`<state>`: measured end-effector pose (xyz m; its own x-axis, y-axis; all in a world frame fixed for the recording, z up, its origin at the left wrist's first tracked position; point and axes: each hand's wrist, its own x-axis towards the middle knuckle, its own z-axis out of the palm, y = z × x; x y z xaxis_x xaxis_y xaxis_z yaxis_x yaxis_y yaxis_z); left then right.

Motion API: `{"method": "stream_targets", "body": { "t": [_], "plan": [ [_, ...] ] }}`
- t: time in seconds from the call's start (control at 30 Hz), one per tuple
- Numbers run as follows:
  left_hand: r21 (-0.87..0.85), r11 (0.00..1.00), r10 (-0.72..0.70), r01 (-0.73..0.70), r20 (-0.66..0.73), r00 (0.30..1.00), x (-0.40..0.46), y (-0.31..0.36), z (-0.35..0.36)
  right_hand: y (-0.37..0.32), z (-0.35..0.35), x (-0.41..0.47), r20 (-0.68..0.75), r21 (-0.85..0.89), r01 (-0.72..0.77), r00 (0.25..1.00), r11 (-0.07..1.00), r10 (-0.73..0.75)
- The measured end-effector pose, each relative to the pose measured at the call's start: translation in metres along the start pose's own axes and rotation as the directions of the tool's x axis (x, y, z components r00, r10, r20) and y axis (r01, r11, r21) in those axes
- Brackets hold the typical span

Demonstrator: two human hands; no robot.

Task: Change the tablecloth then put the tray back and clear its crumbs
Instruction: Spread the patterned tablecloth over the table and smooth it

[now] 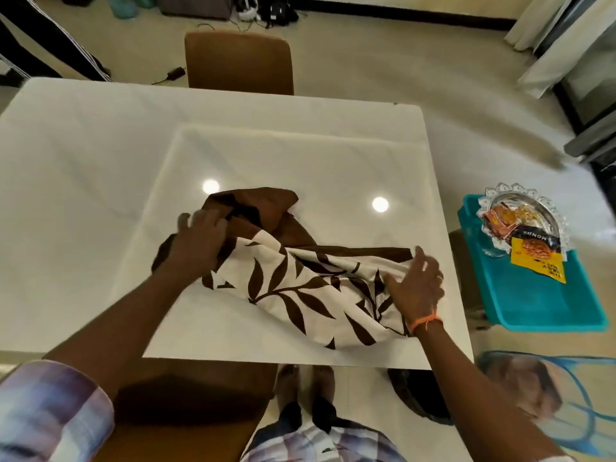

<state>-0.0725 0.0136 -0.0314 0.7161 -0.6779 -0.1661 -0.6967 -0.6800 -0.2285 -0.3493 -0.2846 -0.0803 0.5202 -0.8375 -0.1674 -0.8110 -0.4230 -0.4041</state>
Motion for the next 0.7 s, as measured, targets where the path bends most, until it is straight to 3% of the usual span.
{"method": "stream_targets", "body": {
  "t": [0.07,0.1,0.17,0.3,0.4,0.47,0.5,0.57,0.63,0.7],
  "plan": [
    [-0.001,0.981,0.191,-0.192,0.086,0.978,-0.01,0.022,0.014,-0.003,-0.001,-0.01,-0.058,-0.073,0.33,0.941,0.941,-0.335],
    [-0.031,0.969,0.247,-0.245,0.12,0.962,-0.015,0.033,0.02,-0.003,-0.003,-0.018,-0.028,-0.067,0.48,0.876,0.875,-0.482],
    [-0.108,0.963,0.257,-0.246,0.108,0.96,-0.022,0.048,0.027,0.001,-0.005,-0.036,0.136,-0.014,0.642,0.761,0.767,-0.634],
    [-0.185,0.965,0.175,-0.187,-0.081,0.981,-0.015,0.053,0.026,0.023,-0.013,-0.059,0.288,0.104,0.638,0.715,0.763,-0.637],
    [-0.212,0.961,0.169,-0.177,-0.058,0.984,-0.009,0.049,0.019,0.034,-0.016,-0.064,0.362,-0.023,0.749,0.624,0.662,-0.693],
    [-0.14,0.973,0.186,-0.184,-0.005,0.983,-0.007,0.049,0.016,0.041,-0.012,-0.062,0.376,-0.035,0.783,0.587,0.622,-0.717],
    [-0.085,0.978,0.193,-0.191,0.019,0.981,-0.007,0.05,0.014,0.042,-0.012,-0.061,0.371,-0.013,0.757,0.61,0.653,-0.7],
    [-0.031,0.985,0.173,-0.173,0.002,0.985,-0.007,0.05,0.008,0.039,-0.016,-0.055,0.314,0.09,0.61,0.733,0.788,-0.603],
    [-0.117,0.991,0.053,-0.067,-0.116,0.992,-0.008,0.048,-0.004,0.031,-0.027,-0.048,0.169,0.21,0.478,0.841,0.853,-0.513],
    [-0.24,0.968,-0.125,0.074,-0.205,0.971,-0.003,0.047,-0.027,0.02,-0.045,-0.036,-0.028,0.205,0.463,0.884,0.863,-0.467]
  ]
}}
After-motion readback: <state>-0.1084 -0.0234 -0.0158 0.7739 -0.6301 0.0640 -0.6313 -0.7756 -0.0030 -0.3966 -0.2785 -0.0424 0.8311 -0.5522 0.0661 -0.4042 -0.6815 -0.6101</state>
